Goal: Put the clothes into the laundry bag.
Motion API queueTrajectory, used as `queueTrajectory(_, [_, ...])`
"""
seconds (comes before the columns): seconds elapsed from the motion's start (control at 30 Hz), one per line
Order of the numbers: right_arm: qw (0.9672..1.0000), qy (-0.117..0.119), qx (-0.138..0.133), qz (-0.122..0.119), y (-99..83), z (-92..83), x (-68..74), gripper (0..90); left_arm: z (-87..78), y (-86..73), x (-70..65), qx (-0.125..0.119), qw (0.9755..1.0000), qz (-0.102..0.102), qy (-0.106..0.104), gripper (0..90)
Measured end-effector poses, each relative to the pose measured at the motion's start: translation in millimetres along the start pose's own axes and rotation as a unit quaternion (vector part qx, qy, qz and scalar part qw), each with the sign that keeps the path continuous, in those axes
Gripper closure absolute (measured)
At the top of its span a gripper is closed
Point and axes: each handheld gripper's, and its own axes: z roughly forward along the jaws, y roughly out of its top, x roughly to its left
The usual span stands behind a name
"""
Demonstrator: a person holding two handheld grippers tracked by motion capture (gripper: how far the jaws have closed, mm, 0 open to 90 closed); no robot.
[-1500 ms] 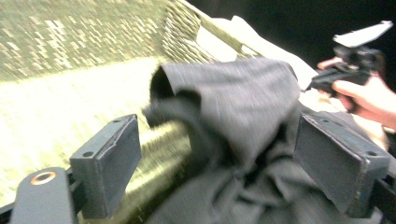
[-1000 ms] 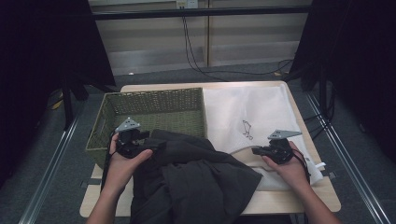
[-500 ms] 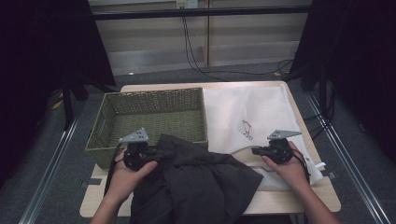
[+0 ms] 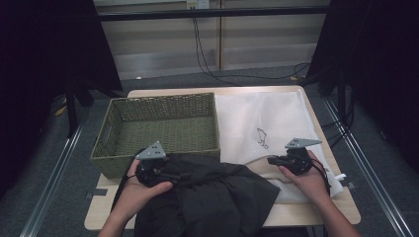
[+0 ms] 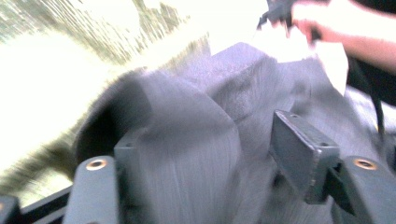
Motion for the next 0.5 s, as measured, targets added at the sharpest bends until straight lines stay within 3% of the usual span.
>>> queueTrajectory(0.03, [1.0000, 0.001, 0.001, 0.001, 0.1, 0.4, 0.0, 87.6, 0.0, 0.0, 0.0, 0.000, 1.0000, 0.000, 0.000, 31.2])
queueTrajectory(0.07, [1.0000, 0.005, 0.003, 0.002, 0.4, 0.9, -0.4, 87.8, -0.2, 11.8, -7.5, -0.018, 0.9998, 0.012, -0.003, 29.3])
queueTrajectory(0.17, [0.9999, 0.010, 0.007, 0.006, 2.3, 0.9, 0.8, 87.9, 13.9, 27.3, -24.7, -0.023, 0.9990, 0.037, -0.008, 25.5])
queueTrajectory(0.2, [0.9999, 0.010, 0.007, 0.006, 2.3, 0.9, 0.8, 87.9, 13.9, 27.3, -24.7, -0.023, 0.9990, 0.037, -0.008, 23.8])
queueTrajectory(0.23, [0.9999, 0.013, 0.008, 0.006, 3.4, -0.3, 1.9, 87.9, 25.5, 36.2, -35.7, -0.018, 0.9982, 0.058, -0.001, 22.6])
queueTrajectory(0.37, [0.9999, 0.013, 0.008, 0.007, 3.3, -1.7, 2.4, 87.9, 41.2, 47.4, -46.7, -0.016, 0.9976, 0.065, 0.014, 17.1])
queueTrajectory(0.5, [0.9998, 0.015, 0.006, 0.008, 2.0, -3.6, 1.5, 87.8, 47.1, 57.6, -53.5, -0.037, 0.9975, 0.061, -0.002, 15.9])
